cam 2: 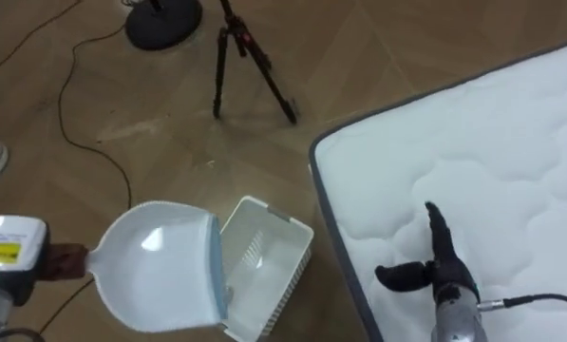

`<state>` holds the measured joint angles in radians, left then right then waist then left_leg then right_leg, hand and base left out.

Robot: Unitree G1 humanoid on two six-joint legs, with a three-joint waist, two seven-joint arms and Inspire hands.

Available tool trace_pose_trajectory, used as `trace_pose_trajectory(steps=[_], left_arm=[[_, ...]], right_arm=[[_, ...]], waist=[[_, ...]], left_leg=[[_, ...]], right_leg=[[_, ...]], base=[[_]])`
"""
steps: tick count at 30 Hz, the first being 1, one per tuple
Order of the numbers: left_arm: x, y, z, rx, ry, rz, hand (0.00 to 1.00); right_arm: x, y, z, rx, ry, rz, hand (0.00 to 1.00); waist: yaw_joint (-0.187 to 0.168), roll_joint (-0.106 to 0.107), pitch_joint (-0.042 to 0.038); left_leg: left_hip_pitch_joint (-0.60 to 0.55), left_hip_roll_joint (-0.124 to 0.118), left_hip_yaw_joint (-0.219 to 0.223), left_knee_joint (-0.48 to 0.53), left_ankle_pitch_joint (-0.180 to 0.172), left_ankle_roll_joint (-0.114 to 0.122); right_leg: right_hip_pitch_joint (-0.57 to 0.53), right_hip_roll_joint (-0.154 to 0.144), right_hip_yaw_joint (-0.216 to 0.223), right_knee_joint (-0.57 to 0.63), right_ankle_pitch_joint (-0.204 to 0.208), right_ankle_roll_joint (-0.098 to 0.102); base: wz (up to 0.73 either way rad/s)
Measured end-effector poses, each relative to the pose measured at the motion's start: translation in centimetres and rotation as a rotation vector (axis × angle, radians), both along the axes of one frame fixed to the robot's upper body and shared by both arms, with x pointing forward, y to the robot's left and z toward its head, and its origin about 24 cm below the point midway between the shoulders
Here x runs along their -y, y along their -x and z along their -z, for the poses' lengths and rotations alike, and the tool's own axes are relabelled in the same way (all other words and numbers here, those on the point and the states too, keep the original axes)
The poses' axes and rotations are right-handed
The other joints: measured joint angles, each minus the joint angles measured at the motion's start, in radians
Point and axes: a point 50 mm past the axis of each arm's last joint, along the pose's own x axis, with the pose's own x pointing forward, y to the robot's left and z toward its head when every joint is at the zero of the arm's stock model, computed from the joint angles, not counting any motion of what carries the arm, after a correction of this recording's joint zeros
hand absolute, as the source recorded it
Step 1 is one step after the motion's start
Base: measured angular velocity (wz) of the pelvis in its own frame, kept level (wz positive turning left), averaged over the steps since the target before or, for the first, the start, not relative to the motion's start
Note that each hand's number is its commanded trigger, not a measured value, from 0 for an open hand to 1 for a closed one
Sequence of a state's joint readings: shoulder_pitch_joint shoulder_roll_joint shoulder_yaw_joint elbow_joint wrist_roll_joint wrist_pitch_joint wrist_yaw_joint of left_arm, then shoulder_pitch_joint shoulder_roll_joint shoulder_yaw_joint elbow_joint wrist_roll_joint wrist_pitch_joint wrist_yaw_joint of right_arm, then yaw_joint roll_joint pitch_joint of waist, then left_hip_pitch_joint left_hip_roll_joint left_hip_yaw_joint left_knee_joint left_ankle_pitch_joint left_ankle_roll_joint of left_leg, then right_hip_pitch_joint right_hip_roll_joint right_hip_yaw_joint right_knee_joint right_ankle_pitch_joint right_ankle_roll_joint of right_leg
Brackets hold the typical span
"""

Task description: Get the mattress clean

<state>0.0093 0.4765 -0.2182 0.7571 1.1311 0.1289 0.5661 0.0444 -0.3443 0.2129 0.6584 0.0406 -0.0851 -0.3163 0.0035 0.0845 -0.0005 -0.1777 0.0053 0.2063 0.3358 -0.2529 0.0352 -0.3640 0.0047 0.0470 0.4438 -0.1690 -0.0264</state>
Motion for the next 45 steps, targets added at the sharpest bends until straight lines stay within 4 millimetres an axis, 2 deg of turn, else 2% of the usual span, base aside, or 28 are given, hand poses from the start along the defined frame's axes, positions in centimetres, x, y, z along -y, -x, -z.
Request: trace_pose_trajectory(steps=[2, 5, 7, 9, 11, 12, 13, 14, 15, 16, 17, 18, 19, 20, 21, 22, 23, 25, 27, 32, 35, 41, 43, 45], left_arm=[[1.0, -0.7, -0.4, 0.041, 0.081, -0.003, 1.00], [2.3, -1.3, -0.9, 0.095, 0.192, -0.006, 1.00], [2.5, -1.1, -1.5, 0.131, 0.223, -0.004, 1.00], [2.3, -0.7, -1.8, 0.162, 0.281, -0.038, 1.00], [2.2, -0.6, -1.7, 0.177, 0.325, -0.082, 1.00], [2.2, -0.6, -1.6, 0.182, 0.354, -0.104, 1.00], [2.2, -0.6, -1.6, 0.181, 0.366, -0.113, 1.00], [2.0, -0.5, -1.6, 0.180, 0.378, -0.122, 1.00], [1.8, -0.6, -1.8, 0.183, 0.386, -0.129, 1.00], [1.9, -0.7, -1.8, 0.182, 0.393, -0.131, 1.00], [2.3, -0.9, -1.8, 0.184, 0.410, -0.128, 1.00], [2.7, -0.9, -1.7, 0.185, 0.434, -0.133, 1.00], [2.8, -0.9, -1.7, 0.184, 0.443, -0.135, 1.00], [2.9, -1.0, -1.7, 0.188, 0.463, -0.150, 1.00], [2.8, -1.2, -1.7, 0.194, 0.481, -0.164, 1.00], [2.7, -1.2, -1.8, 0.198, 0.487, -0.171, 1.00], [2.7, -1.0, -1.6, 0.192, 0.498, -0.185, 1.00], [2.7, -0.9, -1.4, 0.175, 0.507, -0.192, 1.00], [3.0, -0.8, -1.1, 0.151, 0.557, -0.215, 1.00], [3.3, -0.6, -0.6, 0.125, 0.625, -0.248, 1.00], [3.7, 0.0, 0.0, 0.105, 0.642, -0.261, 1.00], [4.4, 1.5, 1.2, 0.017, 0.701, -0.299, 1.00], [4.7, 2.0, 1.7, -0.013, 0.734, -0.314, 1.00], [5.0, 2.3, 2.0, -0.026, 0.751, -0.324, 1.00]], right_arm=[[0.1, 0.0, 0.0, 0.000, -0.003, 0.001, 0.00], [0.0, 0.4, 0.1, -0.014, -0.017, -0.007, 0.00], [-0.1, 0.7, 0.0, -0.015, -0.026, -0.018, 0.00], [-0.3, 0.4, -0.4, 0.005, -0.033, -0.019, 0.00], [-0.9, 0.2, -0.4, 0.015, -0.052, -0.023, 0.00], [-1.1, 0.0, -0.5, 0.016, -0.061, -0.033, 0.00], [-1.2, -0.1, -0.6, 0.016, -0.065, -0.041, 0.00], [-1.5, -0.4, -0.6, 0.016, -0.077, -0.054, 0.00], [-1.8, -0.6, -0.7, 0.023, -0.088, -0.052, 0.00], [-1.9, -0.4, -0.6, 0.017, -0.093, -0.041, 0.00], [-1.7, -0.2, -0.5, 0.009, -0.098, -0.018, 0.00], [-1.6, -0.2, -0.5, 0.014, -0.100, -0.004, 0.00], [-1.6, -0.2, -0.5, 0.016, -0.098, -0.002, 0.00], [-1.8, -0.6, -0.6, 0.027, -0.101, -0.004, 0.00], [-2.1, -1.0, -0.8, 0.039, -0.100, -0.014, 0.00], [-2.2, -1.2, -0.9, 0.044, -0.100, -0.023, 0.00], [-2.5, -1.6, -1.0, 0.050, -0.098, -0.040, 0.00], [-2.8, -1.8, -1.1, 0.055, -0.105, -0.052, 0.00], [-2.8, -1.8, -1.1, 0.047, -0.115, -0.066, 0.00], [-2.7, -2.0, -1.2, 0.048, -0.141, -0.082, 0.00], [-2.7, -2.0, -1.3, 0.051, -0.146, -0.090, 0.00], [-2.9, -1.8, -2.2, 0.104, -0.156, -0.119, 0.00], [-3.0, -1.7, -2.3, 0.117, -0.158, -0.122, 0.00], [-3.3, -1.7, -2.3, 0.107, -0.156, -0.152, 0.00]], waist=[[-0.002, -0.008, 0.0038], [-0.004, -0.008, 0.0053], [-0.001, -0.015, 0.0090], [0.004, -0.023, 0.0140], [0.011, -0.032, 0.0129], [0.023, -0.036, 0.0120], [0.028, -0.036, 0.0116], [0.037, -0.035, 0.0108], [0.053, -0.032, 0.0114], [0.052, -0.035, 0.0107], [0.058, -0.037, 0.0110], [0.076, -0.044, 0.0083], [0.082, -0.051, 0.0067], [0.088, -0.061, 0.0075], [0.088, -0.074, 0.0095], [0.091, -0.079, 0.0123], [0.096, -0.081, 0.0128], [0.111, -0.082, 0.0128], [0.084, -0.072, 0.0107], [0.030, -0.074, 0.0091], [0.022, -0.073, 0.0058], [0.004, -0.063, -0.0006], [0.001, -0.056, -0.0002], [0.001, -0.050, 0.0005]], left_leg=[[0.003, -0.001, 0.013, 0.000, -0.003, 0.005], [0.042, 0.005, 0.049, -0.003, -0.021, 0.010], [0.078, 0.008, 0.087, -0.019, -0.027, 0.014], [0.106, 0.009, 0.146, -0.033, -0.033, 0.021], [0.117, 0.009, 0.163, -0.033, -0.035, 0.024], [0.120, 0.011, 0.177, -0.031, -0.036, 0.025], [0.120, 0.014, 0.185, -0.029, -0.035, 0.026], [0.121, 0.029, 0.214, -0.035, -0.034, 0.028], [0.121, 0.060, 0.297, -0.053, -0.039, 0.039], [0.126, 0.064, 0.321, -0.056, -0.039, 0.039], [0.147, 0.065, 0.369, -0.070, -0.039, 0.039], [0.168, 0.060, 0.411, -0.076, -0.039, 0.040], [0.175, 0.055, 0.430, -0.076, -0.039, 0.040], [0.180, 0.049, 0.452, -0.064, -0.040, 0.041], [0.180, 0.046, 0.472, -0.061, -0.040, 0.041], [0.180, 0.046, 0.477, -0.059, -0.040, 0.041], [0.177, 0.047, 0.461, -0.057, -0.038, 0.037], [0.165, 0.052, 0.402, -0.036, -0.038, 0.037], [0.159, 0.057, 0.317, -0.032, -0.033, 0.028], [0.154, 0.079, 0.336, -0.048, -0.020, 0.010], [0.163, 0.088, 0.361, -0.045, -0.014, 0.002], [0.197, 0.104, 0.358, -0.045, -0.008, -0.009], [0.210, 0.099, 0.296, -0.045, -0.007, -0.012], [0.236, 0.082, 0.171, -0.070, -0.003, -0.021]], right_leg=[[-0.002, 0.002, 0.013, 0.000, 0.005, 0.007], [0.021, 0.019, 0.039, -0.022, 0.017, 0.014], [0.032, 0.021, 0.029, -0.027, 0.025, 0.011], [0.029, 0.029, 0.031, -0.034, 0.044, 0.010], [0.031, 0.033, 0.014, -0.053, 0.071, 0.003], [0.033, 0.033, -0.024, -0.084, 0.105, -0.008], [0.039, 0.037, -0.036, -0.108, 0.129, -0.012], [0.061, 0.052, -0.060, -0.193, 0.192, -0.023], [0.073, 0.040, -0.167, -0.187, 0.183, -0.033], [0.077, 0.018, -0.239, -0.124, 0.130, -0.035], [0.108, -0.042, -0.328, 0.006, 0.027, -0.021], [0.151, -0.108, -0.355, 0.100, -0.037, 0.013], [0.174, -0.139, -0.359, 0.123, -0.053, 0.033], [0.223, -0.191, -0.361, 0.113, -0.070, 0.061], [0.251, -0.216, -0.364, 0.071, -0.073, 0.077], [0.251, -0.213, -0.366, 0.050, -0.075, 0.082], [0.258, -0.209, -0.390, 0.009, -0.076, 0.084], [0.269, -0.193, -0.399, -0.045, -0.074, 0.086], [0.294, -0.166, -0.403, -0.100, -0.050, 0.086], [0.285, -0.128, -0.366, -0.131, -0.017, 0.065], [0.277, -0.113, -0.345, -0.139, -0.009, 0.055], [0.298, -0.084, -0.290, -0.171, -0.001, 0.043], [0.305, -0.073, -0.259, -0.172, 0.002, 0.038], [0.305, -0.055, -0.203, -0.172, 0.007, 0.031]], base=[[-0.28], [-0.47], [-0.75], [-1.04], [-1.10], [-1.06], [-1.38], [-1.36], [-1.21], [-0.91], [-0.77], [-0.86], [-0.90], [-0.76], [-0.71], [-0.76], [-0.94], [-0.91], [-0.37], [-0.24], [-0.28], [-0.28], [-0.55], [-0.73]])
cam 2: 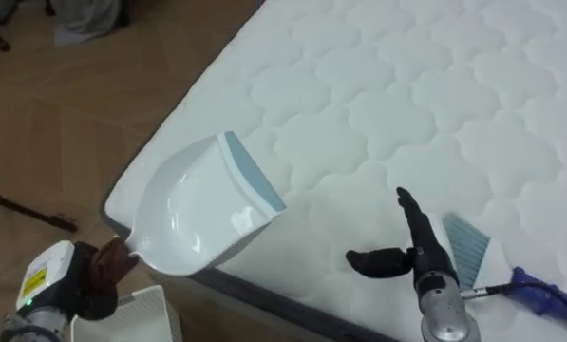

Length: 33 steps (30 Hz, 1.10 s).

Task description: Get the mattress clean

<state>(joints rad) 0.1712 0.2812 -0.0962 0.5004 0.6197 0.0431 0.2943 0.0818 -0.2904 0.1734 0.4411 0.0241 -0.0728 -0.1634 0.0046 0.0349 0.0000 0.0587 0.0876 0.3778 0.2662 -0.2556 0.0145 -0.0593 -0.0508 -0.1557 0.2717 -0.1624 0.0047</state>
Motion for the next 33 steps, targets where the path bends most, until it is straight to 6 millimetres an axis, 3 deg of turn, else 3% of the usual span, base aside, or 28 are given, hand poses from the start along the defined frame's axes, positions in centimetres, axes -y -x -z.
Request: trace_pose_trajectory(steps=[1, 3, 5, 9, 10, 12, 13, 15, 22, 26, 33], left_arm=[[0.1, 0.0, 0.1, -0.002, 0.006, -0.001, 1.00], [0.5, 0.8, 0.6, -0.017, 0.066, -0.040, 1.00], [0.7, 1.4, 1.0, -0.030, 0.099, -0.064, 1.00], [0.9, 1.8, 1.2, -0.055, 0.119, -0.063, 1.00], [0.9, 1.8, 1.3, -0.058, 0.121, -0.064, 1.00], [1.0, 2.1, 1.4, -0.065, 0.124, -0.065, 0.64], [1.0, 2.1, 1.4, -0.065, 0.124, -0.066, 0.17], [1.0, 2.1, 1.4, -0.065, 0.125, -0.066, 0.00], [1.0, 2.1, 1.5, -0.076, 0.135, -0.063, 0.00], [1.1, 2.1, 1.5, -0.069, 0.152, -0.070, 0.00], [1.3, 2.0, 1.4, -0.040, 0.184, -0.067, 0.00]], right_arm=[[-0.1, 0.0, 0.0, -0.002, 0.001, -0.007, 0.00], [-0.3, 0.5, 0.4, -0.022, -0.001, -0.022, 0.00], [-0.6, 0.8, 0.7, -0.042, 0.002, -0.043, 0.00], [-1.2, 2.1, 1.6, -0.094, 0.000, -0.063, 0.00], [-1.3, 2.2, 1.7, -0.101, -0.002, -0.060, 0.00], [-1.4, 2.3, 1.9, -0.114, -0.006, -0.055, 0.00], [-1.4, 2.4, 1.9, -0.115, -0.006, -0.055, 0.00], [-1.4, 2.3, 1.9, -0.114, -0.005, -0.054, 0.00], [-1.4, 3.0, 2.9, -0.166, -0.011, -0.032, 0.00], [-1.5, 3.3, 3.3, -0.183, -0.021, -0.020, 0.00], [-1.0, 4.5, 4.7, -0.263, 0.009, -0.003, 0.00]], waist=[[0.001, 0.002, 0.0010], [0.005, 0.012, -0.0027], [0.006, 0.016, -0.0052], [0.003, 0.010, -0.0049], [0.002, 0.010, -0.0047], [-0.002, 0.008, -0.0028], [-0.003, 0.007, -0.0024], [-0.008, 0.003, -0.0002], [-0.026, -0.003, 0.0017], [-0.035, 0.003, 0.0072], [-0.054, -0.001, 0.0062]], left_leg=[[0.007, -0.006, -0.036, -0.007, 0.000, -0.002], [0.044, -0.032, -0.164, -0.048, 0.005, -0.010], [0.062, -0.036, -0.193, -0.067, 0.005, -0.010], [0.079, -0.038, -0.183, -0.089, 0.005, -0.011], [0.080, -0.039, -0.182, -0.091, 0.005, -0.011], [0.084, -0.042, -0.176, -0.103, 0.005, -0.011], [0.085, -0.043, -0.174, -0.103, 0.005, -0.011], [0.087, -0.044, -0.171, -0.110, 0.003, -0.014], [0.091, -0.054, -0.164, -0.091, -0.012, -0.013], [0.092, -0.066, -0.161, -0.089, -0.029, 0.002], [0.097, -0.067, -0.161, -0.092, -0.030, 0.003]], right_leg=[[-0.001, 0.006, 0.017, 0.001, 0.001, -0.001], [-0.007, 0.037, 0.089, 0.005, 0.008, -0.003], [-0.013, 0.055, 0.144, 0.007, 0.011, -0.004], [-0.050, 0.090, 0.239, 0.024, 0.037, -0.004], [-0.054, 0.091, 0.243, 0.025, 0.040, -0.004], [-0.067, 0.095, 0.252, 0.029, 0.044, -0.003], [-0.067, 0.095, 0.254, 0.026, 0.044, -0.003], [-0.069, 0.102, 0.275, 0.021, 0.047, 0.001], [-0.089, 0.102, 0.290, 0.074, 0.045, 0.005], [-0.119, 0.101, 0.292, 0.108, 0.042, 0.006], [-0.119, 0.104, 0.292, 0.105, 0.044, 0.006]], base=[[-0.85], [-0.98], [-0.92], [-0.77], [-0.63], [-0.45], [-0.24], [-0.13], [-0.10], [-0.28], [-0.05]])
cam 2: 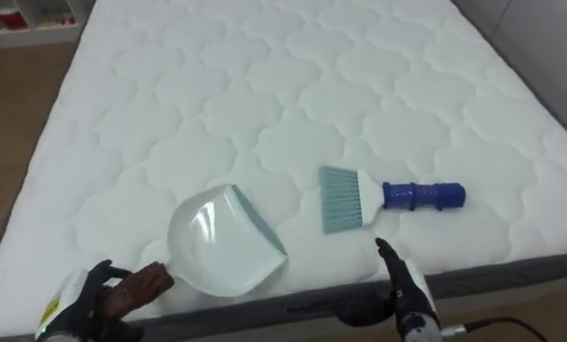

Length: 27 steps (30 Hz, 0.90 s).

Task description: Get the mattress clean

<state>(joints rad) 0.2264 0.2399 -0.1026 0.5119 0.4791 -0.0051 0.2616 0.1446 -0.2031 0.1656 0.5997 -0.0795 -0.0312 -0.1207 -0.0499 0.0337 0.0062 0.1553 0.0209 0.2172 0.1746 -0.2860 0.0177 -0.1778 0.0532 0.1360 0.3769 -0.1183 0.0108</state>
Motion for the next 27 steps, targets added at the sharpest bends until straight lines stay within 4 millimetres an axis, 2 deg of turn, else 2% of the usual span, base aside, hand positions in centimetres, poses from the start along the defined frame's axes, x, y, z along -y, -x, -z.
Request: trace_pose_trajectory(steps=[8, 13, 16, 19, 25, 26, 27], left_arm=[[-0.2, 2.0, 2.2, -0.107, 0.037, -0.086, 0.00], [-0.2, 2.2, 2.4, -0.113, 0.043, -0.097, 0.00], [-0.7, 3.0, 3.1, -0.142, 0.062, -0.155, 0.00], [-1.6, 4.8, 4.0, -0.193, 0.094, -0.284, 0.00], [-2.9, 6.8, 4.4, -0.216, 0.071, -0.426, 0.00], [-3.2, 7.6, 4.7, -0.238, 0.056, -0.460, 0.00], [-3.5, 8.4, 4.8, -0.260, 0.045, -0.492, 0.00]], right_arm=[[0.5, 1.1, 1.0, -0.062, 0.019, 0.022, 0.00], [0.5, 1.9, 1.7, -0.101, 0.019, 0.034, 0.00], [0.8, 2.7, 2.3, -0.131, 0.027, 0.050, 0.00], [1.8, 4.0, 3.0, -0.186, 0.042, 0.107, 0.00], [2.9, 6.3, 3.9, -0.269, 0.052, 0.184, 0.00], [3.0, 7.0, 4.2, -0.299, 0.051, 0.206, 0.00], [3.1, 7.6, 4.4, -0.324, 0.051, 0.223, 0.00]], waist=[[0.006, -0.002, 0.0000], [0.026, -0.014, -0.0012], [0.029, -0.020, -0.0042], [0.031, -0.026, -0.0047], [0.034, -0.023, -0.0042], [0.034, -0.022, -0.0071], [0.034, -0.024, -0.0066]], left_leg=[[0.012, 0.006, -0.012, -0.012, 0.000, 0.000], [0.013, 0.013, -0.005, -0.013, 0.000, 0.000], [0.026, 0.024, -0.005, -0.016, 0.000, -0.001], [0.036, 0.026, -0.001, -0.019, 0.000, -0.001], [0.049, 0.034, 0.003, -0.042, 0.000, -0.002], [0.049, 0.036, 0.004, -0.044, -0.001, -0.003], [0.049, 0.038, 0.006, -0.046, -0.002, -0.004]], right_leg=[[0.015, 0.011, -0.004, -0.033, 0.009, -0.001], [0.028, 0.016, -0.006, -0.062, 0.020, -0.002], [0.052, 0.018, -0.030, -0.092, 0.031, -0.006], [0.065, 0.020, -0.032, -0.106, 0.035, -0.007], [0.089, 0.030, -0.030, -0.150, 0.061, -0.007], [0.091, 0.034, -0.030, -0.155, 0.065, -0.009], [0.090, 0.037, -0.032, -0.156, 0.066, -0.011]], base=[[-0.08], [-0.02], [0.01], [0.00], [-0.03], [-0.07], [-0.07]])
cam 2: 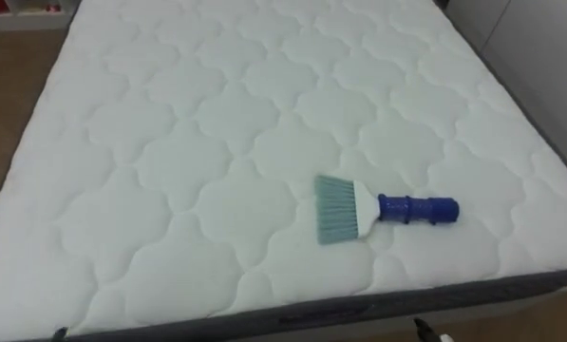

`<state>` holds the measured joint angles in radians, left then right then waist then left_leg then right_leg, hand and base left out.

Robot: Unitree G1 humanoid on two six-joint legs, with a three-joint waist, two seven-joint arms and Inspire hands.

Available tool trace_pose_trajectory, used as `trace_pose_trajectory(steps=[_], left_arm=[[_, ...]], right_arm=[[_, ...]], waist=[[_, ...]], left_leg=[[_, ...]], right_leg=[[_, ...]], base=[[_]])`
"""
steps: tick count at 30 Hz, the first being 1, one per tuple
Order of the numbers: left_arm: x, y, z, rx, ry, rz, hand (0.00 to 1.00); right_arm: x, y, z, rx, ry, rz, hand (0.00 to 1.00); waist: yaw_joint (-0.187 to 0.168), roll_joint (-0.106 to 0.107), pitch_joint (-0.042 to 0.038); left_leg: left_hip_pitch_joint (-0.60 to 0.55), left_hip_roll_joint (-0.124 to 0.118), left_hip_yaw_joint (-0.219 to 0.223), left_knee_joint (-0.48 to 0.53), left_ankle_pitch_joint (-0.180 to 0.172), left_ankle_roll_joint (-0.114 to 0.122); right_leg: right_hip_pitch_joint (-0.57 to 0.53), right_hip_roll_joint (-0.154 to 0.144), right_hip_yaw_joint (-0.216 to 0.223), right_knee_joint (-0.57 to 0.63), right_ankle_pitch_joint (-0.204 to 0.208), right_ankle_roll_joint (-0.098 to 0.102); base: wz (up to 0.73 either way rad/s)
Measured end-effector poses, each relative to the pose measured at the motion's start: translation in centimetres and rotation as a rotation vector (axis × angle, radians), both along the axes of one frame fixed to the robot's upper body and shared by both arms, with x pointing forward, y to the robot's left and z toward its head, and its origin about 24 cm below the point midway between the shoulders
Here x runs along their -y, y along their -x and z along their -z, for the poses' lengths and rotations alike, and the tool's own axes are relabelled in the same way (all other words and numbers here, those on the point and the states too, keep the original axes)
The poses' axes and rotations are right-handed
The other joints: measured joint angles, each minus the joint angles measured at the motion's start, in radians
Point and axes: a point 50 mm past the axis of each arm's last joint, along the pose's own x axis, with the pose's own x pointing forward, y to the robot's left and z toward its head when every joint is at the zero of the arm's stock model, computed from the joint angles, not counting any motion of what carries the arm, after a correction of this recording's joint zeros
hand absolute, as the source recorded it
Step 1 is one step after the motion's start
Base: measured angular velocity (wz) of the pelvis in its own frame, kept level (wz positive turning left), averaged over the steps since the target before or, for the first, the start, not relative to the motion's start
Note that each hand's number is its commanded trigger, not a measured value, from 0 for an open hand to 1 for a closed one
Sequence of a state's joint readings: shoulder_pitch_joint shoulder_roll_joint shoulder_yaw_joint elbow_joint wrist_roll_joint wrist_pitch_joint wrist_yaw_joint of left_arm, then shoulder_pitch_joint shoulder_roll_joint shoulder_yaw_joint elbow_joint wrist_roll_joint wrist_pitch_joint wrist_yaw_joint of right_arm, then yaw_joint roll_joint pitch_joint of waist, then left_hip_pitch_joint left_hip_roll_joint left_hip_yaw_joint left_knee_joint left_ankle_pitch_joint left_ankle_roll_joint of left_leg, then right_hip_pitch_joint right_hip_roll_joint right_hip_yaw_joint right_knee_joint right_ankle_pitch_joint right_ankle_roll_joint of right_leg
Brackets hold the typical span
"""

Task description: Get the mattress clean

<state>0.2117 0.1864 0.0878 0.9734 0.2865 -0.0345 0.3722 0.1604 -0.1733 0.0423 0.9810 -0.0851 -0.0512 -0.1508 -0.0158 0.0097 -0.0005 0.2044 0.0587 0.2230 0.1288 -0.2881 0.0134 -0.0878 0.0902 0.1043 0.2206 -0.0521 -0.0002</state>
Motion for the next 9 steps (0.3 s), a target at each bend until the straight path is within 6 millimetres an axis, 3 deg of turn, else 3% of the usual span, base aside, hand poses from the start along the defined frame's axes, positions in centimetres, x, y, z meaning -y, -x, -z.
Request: trace_pose_trajectory(steps=[9], left_arm=[[-0.5, 5.6, 0.8, -0.195, -0.011, -0.120, 0.00]], right_arm=[[1.0, 4.5, 1.0, -0.171, -0.004, 0.105, 0.00]], waist=[[-0.006, 0.008, 0.0000]], left_leg=[[0.002, 0.005, -0.003, 0.001, -0.002, -0.003]], right_leg=[[0.000, 0.003, -0.014, 0.001, 0.001, -0.003]], base=[[0.00]])
